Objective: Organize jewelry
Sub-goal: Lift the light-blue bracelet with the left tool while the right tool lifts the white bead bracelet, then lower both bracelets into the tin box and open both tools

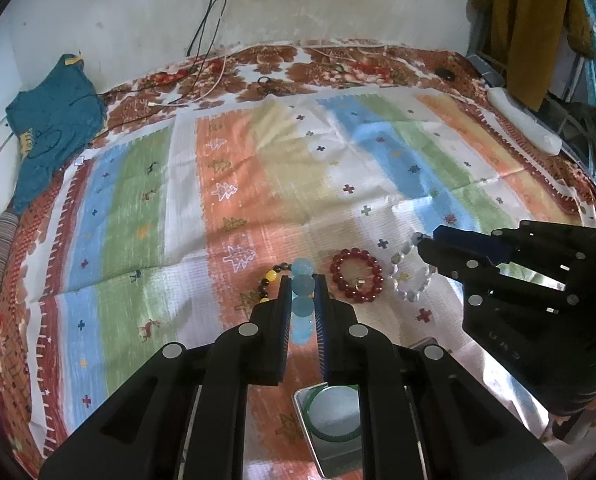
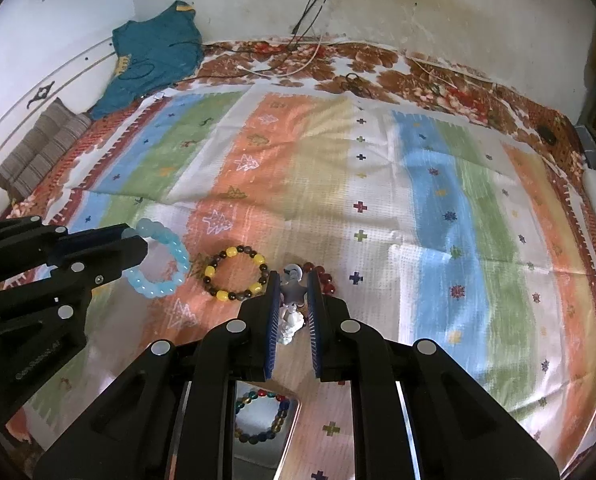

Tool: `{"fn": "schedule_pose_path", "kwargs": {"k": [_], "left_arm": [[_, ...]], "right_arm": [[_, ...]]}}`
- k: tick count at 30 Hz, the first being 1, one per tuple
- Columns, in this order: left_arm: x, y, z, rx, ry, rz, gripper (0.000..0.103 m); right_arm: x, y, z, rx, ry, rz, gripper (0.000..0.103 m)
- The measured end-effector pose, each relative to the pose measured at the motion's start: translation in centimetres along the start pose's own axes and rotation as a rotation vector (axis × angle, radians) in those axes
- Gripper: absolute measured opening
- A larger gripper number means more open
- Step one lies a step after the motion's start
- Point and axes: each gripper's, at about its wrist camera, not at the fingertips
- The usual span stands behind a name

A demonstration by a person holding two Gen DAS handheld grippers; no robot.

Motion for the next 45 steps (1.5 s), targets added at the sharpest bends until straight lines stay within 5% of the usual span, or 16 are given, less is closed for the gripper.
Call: {"fn": "schedule_pose_path", "kwargs": {"k": [45], "left_arm": [[-4.8, 2.0, -7.1, -0.092, 0.059, -0.025, 0.011]], "right_arm": [[-5.1, -1.8, -4.9, 0.073, -0.002, -0.016, 0.014]]}}
Point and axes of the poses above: each gripper's, at about its wrist camera, not at the fingertips, and z roughly the way its jaws point, y to its right, x to its top, and after that the axes turned 2 degrees about y, right-handed
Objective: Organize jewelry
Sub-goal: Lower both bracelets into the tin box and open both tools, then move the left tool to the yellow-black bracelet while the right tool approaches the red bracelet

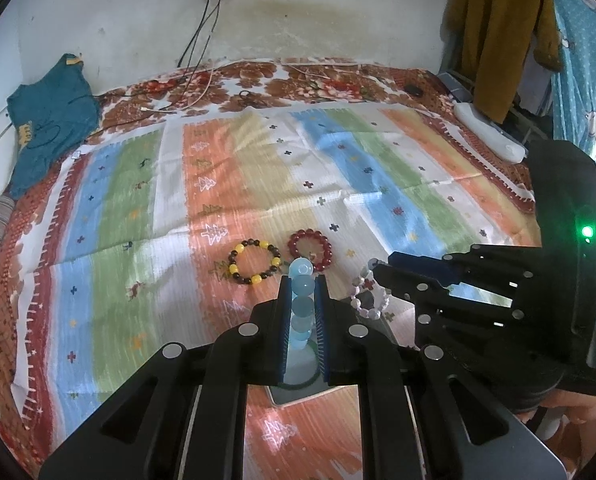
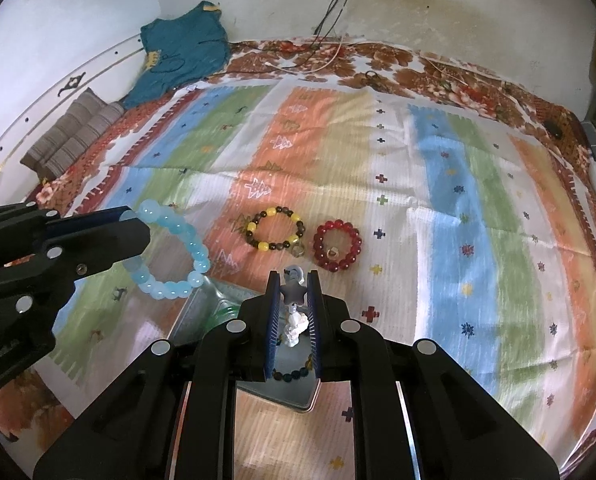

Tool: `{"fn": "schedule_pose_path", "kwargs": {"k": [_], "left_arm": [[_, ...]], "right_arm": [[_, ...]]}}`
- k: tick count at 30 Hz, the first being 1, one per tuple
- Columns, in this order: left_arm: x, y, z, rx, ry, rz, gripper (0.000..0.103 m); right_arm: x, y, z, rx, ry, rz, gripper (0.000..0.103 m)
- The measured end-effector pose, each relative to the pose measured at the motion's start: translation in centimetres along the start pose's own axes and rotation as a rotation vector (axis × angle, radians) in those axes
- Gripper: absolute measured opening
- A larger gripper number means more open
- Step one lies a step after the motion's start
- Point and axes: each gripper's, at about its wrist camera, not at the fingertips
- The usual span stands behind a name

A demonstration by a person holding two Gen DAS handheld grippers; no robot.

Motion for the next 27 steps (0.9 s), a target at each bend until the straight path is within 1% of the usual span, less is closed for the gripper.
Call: {"fn": "schedule_pose_path", "kwargs": {"k": [7, 10, 11, 12, 13, 14, 15, 19, 22, 24, 25, 27], "left_arm": [[-0.5, 0.1, -0.3, -0.007, -0.012, -0.004, 0.011], [-0.7, 0.1, 0.0, 0.001, -0.033, -0.006, 0.011], [-0.8, 0.1, 0.0, 0.007, -0.033, -0.008, 0.011], [-0.8, 0.1, -0.2, 0.013, -0.028, -0.010, 0.011], [-0.8, 0.0, -0.3, 0.019, -0.023, -0.017, 0.012], [-0.9, -0.1, -0.4, 0.025, -0.021, -0.022, 0.015], [-0.9, -0.3, -0.4, 0.032, -0.020, -0.030, 0.018], [-0.8, -1.0, -0.2, 0.066, -0.026, -0.045, 0.021], [-0.7, -1.6, 0.1, 0.078, -0.035, -0.067, 0.025], [-0.7, -1.9, 0.3, 0.088, -0.037, -0.075, 0.030], [-0.7, -2.1, 0.4, 0.094, -0.040, -0.078, 0.031], [-0.8, -2.3, 0.7, 0.100, -0.046, -0.085, 0.036]], "right_arm": [[-0.8, -0.3, -0.2, 0.009, -0.012, -0.005, 0.014], [-1.0, -0.6, -0.4, -0.018, -0.006, -0.027, 0.014], [-1.0, -0.5, -0.5, -0.027, -0.004, -0.019, 0.017], [-0.9, -0.3, -0.6, -0.029, -0.003, -0.012, 0.023], [-0.9, -0.2, -0.6, -0.032, -0.001, -0.003, 0.028], [-0.8, 0.1, -0.6, -0.034, -0.002, 0.002, 0.032], [-0.8, 0.3, -0.5, -0.040, -0.006, 0.008, 0.032], [-0.8, 1.2, -0.1, -0.053, -0.025, 0.033, 0.032], [-0.7, 1.7, 0.1, -0.054, -0.033, 0.052, 0.035], [-0.6, 2.1, 0.3, -0.053, -0.037, 0.064, 0.037], [-0.6, 2.2, 0.3, -0.055, -0.037, 0.069, 0.038], [-0.5, 2.4, 0.4, -0.056, -0.036, 0.078, 0.043]]}}
Point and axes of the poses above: each gripper's, at about its wrist camera, not at the fingertips, and z roughly the way its jaws point, y to its right, x to its top, and after that the axes turned 2 degrees about y, right-handed
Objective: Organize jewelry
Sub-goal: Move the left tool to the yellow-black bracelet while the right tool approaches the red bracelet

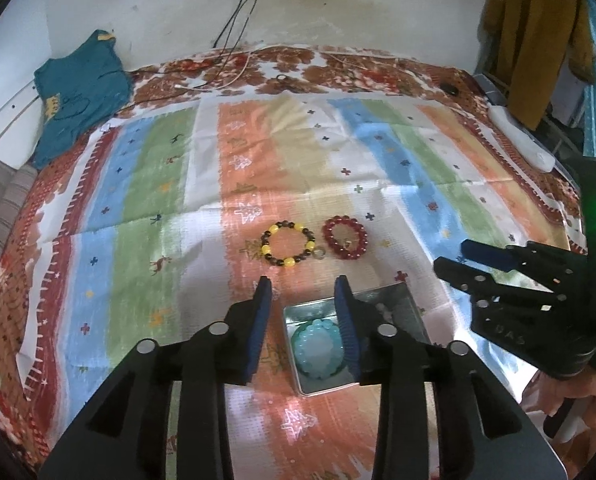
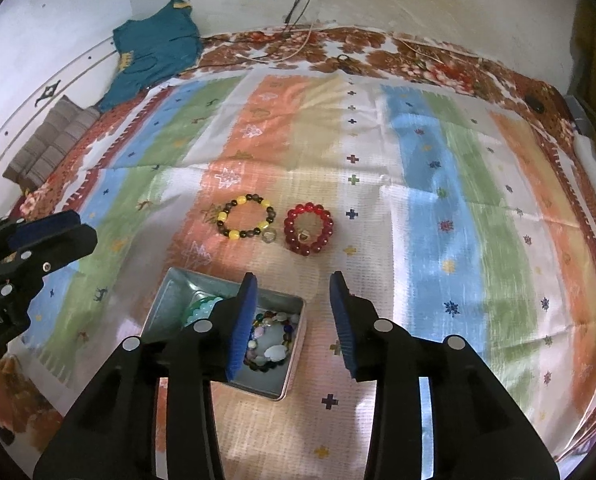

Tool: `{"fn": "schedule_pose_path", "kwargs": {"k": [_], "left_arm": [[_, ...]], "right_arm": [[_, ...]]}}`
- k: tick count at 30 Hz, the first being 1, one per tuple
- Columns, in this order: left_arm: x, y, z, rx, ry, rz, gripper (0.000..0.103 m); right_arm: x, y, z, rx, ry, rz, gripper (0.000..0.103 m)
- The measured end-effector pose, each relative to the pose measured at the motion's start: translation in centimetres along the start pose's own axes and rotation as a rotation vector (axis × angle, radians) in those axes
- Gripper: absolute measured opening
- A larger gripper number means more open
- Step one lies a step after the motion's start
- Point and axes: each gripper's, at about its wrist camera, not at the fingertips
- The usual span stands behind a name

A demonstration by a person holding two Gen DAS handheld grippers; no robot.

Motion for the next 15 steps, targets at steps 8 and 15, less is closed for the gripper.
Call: {"fn": "schedule_pose_path", "kwargs": {"k": [8, 15], "left_arm": [[0.5, -0.8, 1.3, 0.044, -0.013, -0.023, 0.055], [1.0, -0.8, 1.9, 0.063, -0.010, -0.021, 0.063]], "right_arm": [[0.3, 0.4, 0.4, -0.020, -0.003, 0.004, 0.049], [0.7, 0.7, 0.9, -0.004, -0.015, 0.015, 0.053]]}}
Point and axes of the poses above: each gripper's, at about its wrist camera, not at the fingertips, and z roughly the way its jaws point, y to its right, x to its top, and after that the axes turned 2 degrees about y, right-handed
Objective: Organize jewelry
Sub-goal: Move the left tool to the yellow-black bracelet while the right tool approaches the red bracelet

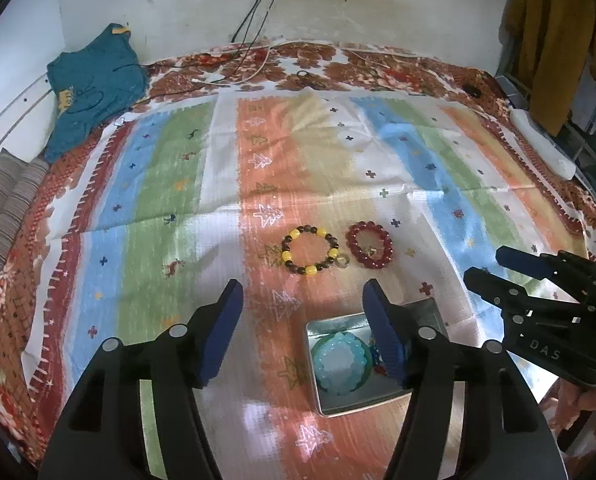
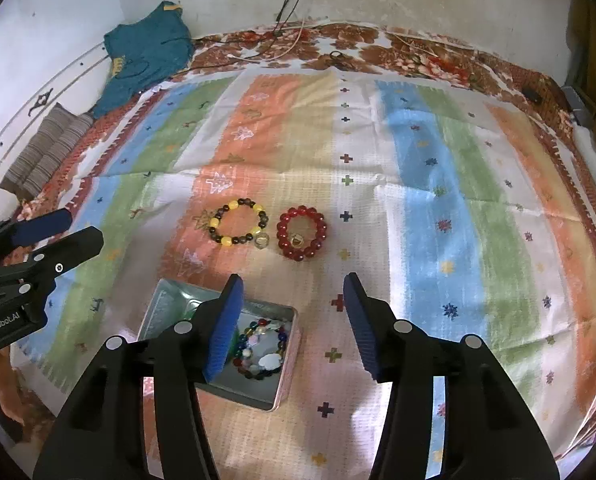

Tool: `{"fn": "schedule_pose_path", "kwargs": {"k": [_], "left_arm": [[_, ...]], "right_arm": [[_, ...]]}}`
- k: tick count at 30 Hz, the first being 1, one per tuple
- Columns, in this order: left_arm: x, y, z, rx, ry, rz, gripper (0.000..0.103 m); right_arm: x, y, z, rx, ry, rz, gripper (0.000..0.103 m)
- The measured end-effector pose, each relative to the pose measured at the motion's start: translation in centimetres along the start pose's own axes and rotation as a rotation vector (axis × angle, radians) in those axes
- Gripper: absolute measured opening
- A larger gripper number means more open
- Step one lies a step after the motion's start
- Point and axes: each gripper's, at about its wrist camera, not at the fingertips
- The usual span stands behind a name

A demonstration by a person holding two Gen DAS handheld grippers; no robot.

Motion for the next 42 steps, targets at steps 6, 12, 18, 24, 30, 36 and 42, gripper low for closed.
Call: {"fn": "schedule_pose_path", "kwargs": {"k": [6, 12, 18, 24, 30, 36, 42], "left_arm": [[0.4, 0.3, 0.7, 0.017, -0.004, 0.017, 0.070], [0.8, -0.2, 2.1, 0.057, -0.025, 0.028, 0.074], [1.4, -1.3, 3.6, 0.092, -0.047, 0.007, 0.078], [2.0, -2.0, 5.5, 0.109, -0.075, -0.010, 0.078], [2.5, -2.1, 7.5, 0.122, -0.101, -0.004, 0.080], [2.8, -2.1, 9.5, 0.134, -0.127, 0.010, 0.080], [3.0, -2.2, 11.5, 0.135, -0.160, 0.022, 0.080]], "right_arm": [[0.4, 0.0, 0.6, -0.031, -0.009, -0.021, 0.058], [1.0, 0.1, 1.8, -0.047, -0.030, -0.017, 0.059], [1.5, 0.4, 3.1, -0.067, -0.048, -0.011, 0.066], [1.9, 0.7, 4.3, -0.077, -0.066, -0.014, 0.067], [2.7, 0.9, 5.1, -0.072, -0.069, -0.009, 0.073], [3.1, 1.5, 6.9, -0.082, -0.101, -0.002, 0.073], [3.6, 2.2, 8.6, -0.086, -0.129, 0.015, 0.073]]}}
Point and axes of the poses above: each gripper's, at about its wrist camera, not at the fingertips, and z roughly the way its jaws point, y to its right, x to its top, and after that the axes turned 2 degrees about y, right-handed
